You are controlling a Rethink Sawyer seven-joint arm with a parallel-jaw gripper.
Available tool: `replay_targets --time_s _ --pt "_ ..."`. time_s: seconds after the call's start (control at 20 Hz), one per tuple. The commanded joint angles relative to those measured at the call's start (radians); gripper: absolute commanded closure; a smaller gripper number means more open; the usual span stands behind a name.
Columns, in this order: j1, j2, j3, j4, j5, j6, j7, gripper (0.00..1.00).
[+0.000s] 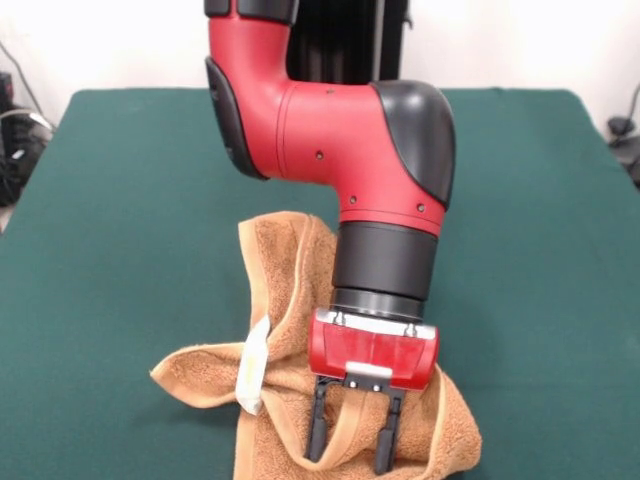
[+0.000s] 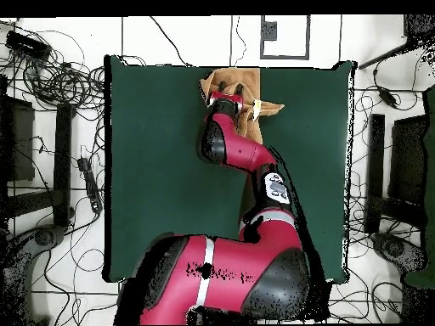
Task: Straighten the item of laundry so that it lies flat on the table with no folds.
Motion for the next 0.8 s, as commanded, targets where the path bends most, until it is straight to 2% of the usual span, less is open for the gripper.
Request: replay_targets --time_s 0.05,0.5,0.55,0.75,0.8 --pt "0.036 0.01 0.079 0.0 0.041 0.142 0.167 0.0" --pt "0.053 -0.006 0.055 0.024 0.063 0.193 0.158 0.0" --pt "0.044 -0.009 0.069 0.031 0.064 0.203 0.167 1.0" --pt "0.083 -0.009 0.012 0.005 0.091 0.275 0.128 1.0" --pt "0.08 -0.012 0.023 0.016 0.097 0.271 0.144 1.0"
